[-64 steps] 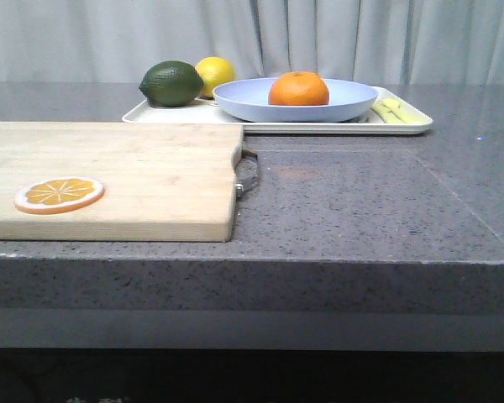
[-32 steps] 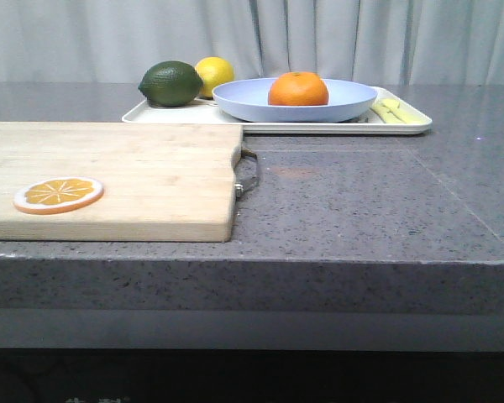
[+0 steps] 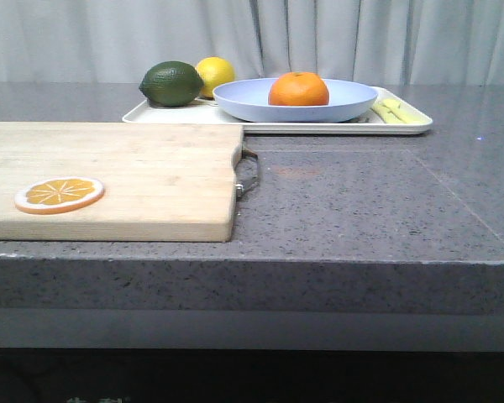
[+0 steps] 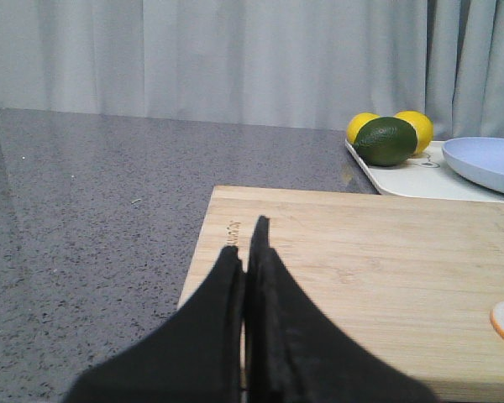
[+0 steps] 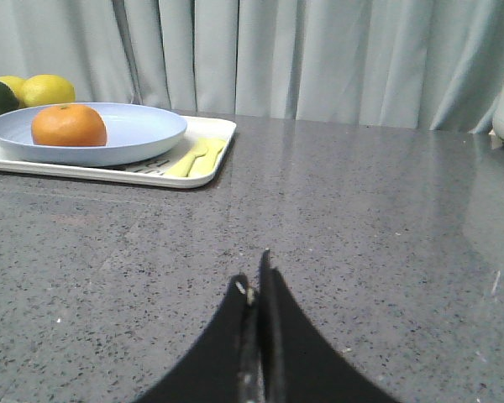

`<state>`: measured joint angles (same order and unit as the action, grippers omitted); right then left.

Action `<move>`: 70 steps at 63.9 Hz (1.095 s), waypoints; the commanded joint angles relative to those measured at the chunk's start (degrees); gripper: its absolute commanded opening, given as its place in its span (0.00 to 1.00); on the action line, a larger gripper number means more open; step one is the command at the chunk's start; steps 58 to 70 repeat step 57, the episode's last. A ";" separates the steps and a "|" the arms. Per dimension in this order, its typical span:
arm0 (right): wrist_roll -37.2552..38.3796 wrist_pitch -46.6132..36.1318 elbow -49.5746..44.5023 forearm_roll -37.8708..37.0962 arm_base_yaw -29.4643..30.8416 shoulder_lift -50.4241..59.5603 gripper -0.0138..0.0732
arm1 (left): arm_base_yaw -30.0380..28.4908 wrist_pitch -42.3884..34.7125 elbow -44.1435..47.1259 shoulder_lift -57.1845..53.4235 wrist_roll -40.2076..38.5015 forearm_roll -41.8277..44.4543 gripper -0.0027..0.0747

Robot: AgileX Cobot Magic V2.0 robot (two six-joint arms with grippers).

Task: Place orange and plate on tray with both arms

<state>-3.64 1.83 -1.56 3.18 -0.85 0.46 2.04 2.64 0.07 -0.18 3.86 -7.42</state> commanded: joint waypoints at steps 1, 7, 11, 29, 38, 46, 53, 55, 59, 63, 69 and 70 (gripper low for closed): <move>-0.47 -5.13 0.27 -0.24 0.37 1.39 0.08 | -0.18 -4.71 0.30 -1.16 -0.04 -0.52 0.01; -0.47 -5.13 0.27 -0.24 0.37 1.39 0.08 | -0.18 -4.71 0.30 -1.16 -0.04 -0.52 0.01; -0.47 -5.13 0.27 -0.24 0.64 1.39 0.08 | -0.18 -4.71 0.30 -1.16 -0.04 -0.52 0.01; -0.47 -5.07 0.27 -0.24 1.81 1.39 0.08 | -0.18 -4.71 0.30 -1.16 -0.04 -0.52 0.01; -0.47 -5.07 0.27 -0.24 1.81 1.39 0.08 | -0.18 -4.71 0.30 -1.16 -0.04 -0.52 0.01; -0.47 -5.07 0.27 -0.24 1.81 1.39 0.08 | -0.18 -4.71 0.30 -1.16 -0.04 -0.52 0.01; -0.47 -5.07 0.27 -0.24 1.81 1.39 0.08 | -0.18 -4.71 0.30 -1.16 -0.04 -0.52 0.01; -0.47 -5.07 0.27 -0.24 1.81 1.39 0.08 | -0.18 -4.71 0.30 -1.16 -0.04 -0.52 0.01; -0.47 -5.07 0.27 -0.24 1.81 1.39 0.08 | -0.18 -4.71 0.30 -1.16 -0.04 -0.52 0.01; -0.47 -5.07 0.27 -0.24 1.81 1.39 0.08 | -0.18 -4.71 0.30 -1.16 -0.04 -0.52 0.01; -0.47 -5.07 0.27 -0.24 1.81 1.39 0.08 | -0.18 -4.71 0.30 -1.16 -0.04 -0.52 0.01; -0.47 -5.07 0.27 -0.24 1.81 1.39 0.08 | -0.18 -4.71 0.30 -1.16 -0.04 -0.52 0.01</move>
